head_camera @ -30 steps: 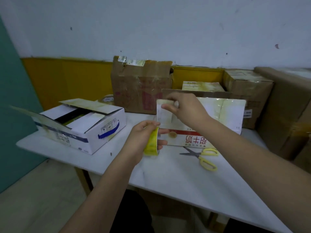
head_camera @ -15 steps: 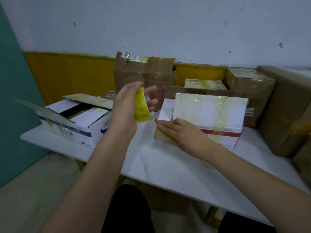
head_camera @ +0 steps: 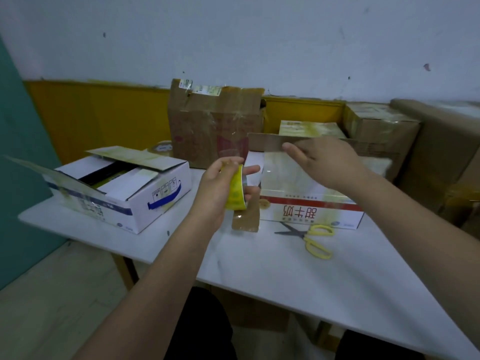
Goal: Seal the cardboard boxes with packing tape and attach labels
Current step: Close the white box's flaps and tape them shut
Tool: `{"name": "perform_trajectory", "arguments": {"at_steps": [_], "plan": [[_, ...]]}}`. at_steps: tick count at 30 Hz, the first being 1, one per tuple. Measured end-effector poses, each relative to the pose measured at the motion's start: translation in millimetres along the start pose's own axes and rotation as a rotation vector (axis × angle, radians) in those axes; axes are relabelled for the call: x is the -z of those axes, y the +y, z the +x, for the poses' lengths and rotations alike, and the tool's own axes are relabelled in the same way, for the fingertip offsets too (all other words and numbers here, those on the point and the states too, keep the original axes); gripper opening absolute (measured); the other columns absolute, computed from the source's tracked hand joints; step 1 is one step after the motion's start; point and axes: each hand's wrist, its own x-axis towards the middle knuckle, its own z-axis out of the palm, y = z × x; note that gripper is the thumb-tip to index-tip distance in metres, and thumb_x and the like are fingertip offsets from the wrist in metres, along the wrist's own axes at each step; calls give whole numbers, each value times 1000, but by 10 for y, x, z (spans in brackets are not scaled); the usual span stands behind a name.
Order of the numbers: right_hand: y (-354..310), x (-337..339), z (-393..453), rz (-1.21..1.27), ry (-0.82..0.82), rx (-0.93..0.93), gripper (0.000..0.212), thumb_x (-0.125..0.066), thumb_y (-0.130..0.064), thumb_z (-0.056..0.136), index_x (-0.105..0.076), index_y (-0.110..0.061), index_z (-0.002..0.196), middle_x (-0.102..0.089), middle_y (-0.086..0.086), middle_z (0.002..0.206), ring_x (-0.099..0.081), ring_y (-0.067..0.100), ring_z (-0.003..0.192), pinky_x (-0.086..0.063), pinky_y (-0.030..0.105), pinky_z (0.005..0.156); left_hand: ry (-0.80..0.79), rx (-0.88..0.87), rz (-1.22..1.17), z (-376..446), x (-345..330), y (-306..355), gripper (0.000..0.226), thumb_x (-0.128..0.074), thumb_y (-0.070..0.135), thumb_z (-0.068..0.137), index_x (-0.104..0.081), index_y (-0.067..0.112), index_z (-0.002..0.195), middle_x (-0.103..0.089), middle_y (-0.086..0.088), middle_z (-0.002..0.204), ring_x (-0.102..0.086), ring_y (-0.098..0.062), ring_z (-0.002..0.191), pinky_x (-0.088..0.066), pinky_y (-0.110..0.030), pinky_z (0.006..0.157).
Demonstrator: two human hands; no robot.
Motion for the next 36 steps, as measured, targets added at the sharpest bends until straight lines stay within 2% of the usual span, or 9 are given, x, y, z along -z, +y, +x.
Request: {"name": "perform_trajectory", "arguments": {"at_steps": [3,6,11,13,22,27,30,32,36], "plan": [[-51,-24,-280,5,-179,91,60,-28,-56,102,-59,-16,70,-56,2,65,-53,17,60,-44,36,57,1,-5,-1,-3,47,-38,13,-50,24,104,-57,15,112,-77,-4,104,-68,-24,59,-53,-32,64],[-43,-216,-432,41,-355,163,28,-48,-49,99,-68,-34,113,-61,-5,106,-54,13,93,-50,41,83,-1,-1,-4,-5,72,-56,15,-51,24,103,-57,15,114,-77,-3,105,-67,-24,61,-53,-32,65],[-9,-520,-305,48,-335,-34,83,-65,-68,80,-39,-22,144,-39,2,136,-45,24,121,-46,43,97,-15,-3,-10,-11,82,-58,16,-51,24,104,-57,14,115,-77,-3,105,-68,-23,63,-53,-31,63],[11,-624,-213,91,-400,-109,97,-67,-72,74,-33,-19,146,-38,4,140,-48,25,123,-48,44,98,-17,21,0,-10,82,-73,18,-51,25,104,-57,14,117,-77,-1,104,-70,-22,64,-54,-31,65],[64,-863,-167,126,-332,-22,73,-73,-62,76,-52,-27,137,-55,-2,125,-52,21,113,-50,38,85,-33,92,42,68,124,-98,19,-52,27,103,-60,18,118,-77,1,106,-72,-22,69,-57,-30,66],[100,-701,-13,245,-480,-53,76,-64,-69,79,-49,-26,140,-55,1,130,-50,17,108,-42,30,88,-58,104,23,47,145,-80,19,-52,26,102,-60,16,117,-77,-2,107,-71,-23,67,-55,-27,60],[63,-628,226,584,-535,-335,72,-51,-73,86,-59,-18,131,-58,3,130,-53,18,107,-39,29,88,-57,134,16,50,129,-76,28,-53,26,102,-58,11,124,-77,-3,107,-70,-22,65,-55,-27,59],[53,-639,347,895,-407,-561,72,-55,-73,84,-65,-13,122,-58,4,134,-54,24,119,-41,34,97,-61,149,27,56,134,-57,30,-52,26,102,-56,10,127,-77,-3,108,-71,-23,65,-55,-27,60],[-46,-632,462,1281,-115,-522,30,-58,-40,97,-71,-17,109,-71,0,114,-63,19,112,-50,30,95,-88,162,17,69,212,46,26,-52,24,102,-58,10,123,-76,-6,108,-70,-23,64,-55,-28,57]]}}
